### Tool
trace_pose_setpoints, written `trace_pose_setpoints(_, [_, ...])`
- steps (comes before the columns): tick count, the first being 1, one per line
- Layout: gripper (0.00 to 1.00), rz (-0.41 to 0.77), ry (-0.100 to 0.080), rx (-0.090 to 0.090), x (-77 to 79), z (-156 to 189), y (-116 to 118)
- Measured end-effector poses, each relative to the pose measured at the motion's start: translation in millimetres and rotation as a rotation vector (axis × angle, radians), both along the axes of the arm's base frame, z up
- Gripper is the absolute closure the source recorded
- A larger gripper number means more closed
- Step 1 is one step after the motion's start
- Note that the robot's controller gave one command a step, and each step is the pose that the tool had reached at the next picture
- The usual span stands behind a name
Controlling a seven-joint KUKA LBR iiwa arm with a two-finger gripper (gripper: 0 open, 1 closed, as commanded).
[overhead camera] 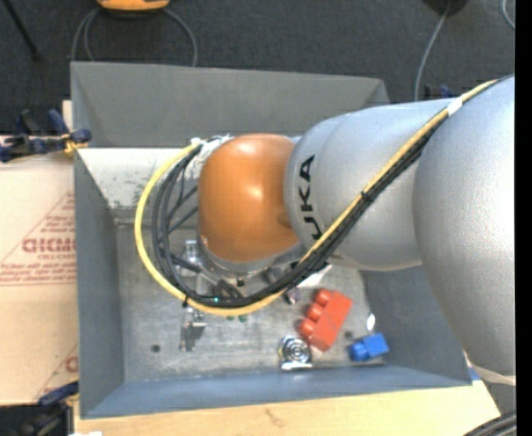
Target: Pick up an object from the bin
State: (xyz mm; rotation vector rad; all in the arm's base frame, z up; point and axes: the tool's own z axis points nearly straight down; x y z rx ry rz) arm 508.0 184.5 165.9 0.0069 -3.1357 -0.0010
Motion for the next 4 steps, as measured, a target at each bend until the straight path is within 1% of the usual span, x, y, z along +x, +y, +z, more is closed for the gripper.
trace_pose_setpoints(1, [0.00,0.323,-0.011,0.002,59.9,-92.5,-42.2])
trace_pose_setpoints(2, [0.00,0.394,-0.016,0.001,80.8,-89.2,-57.3])
trace_pose_setpoints(3, [0.00,0.439,-0.024,0.003,74.9,-90.2,-132.1])
trace_pose_setpoints(4, [0.00,0.527,-0.012,-0.004,74.5,-76.4,-250.7])
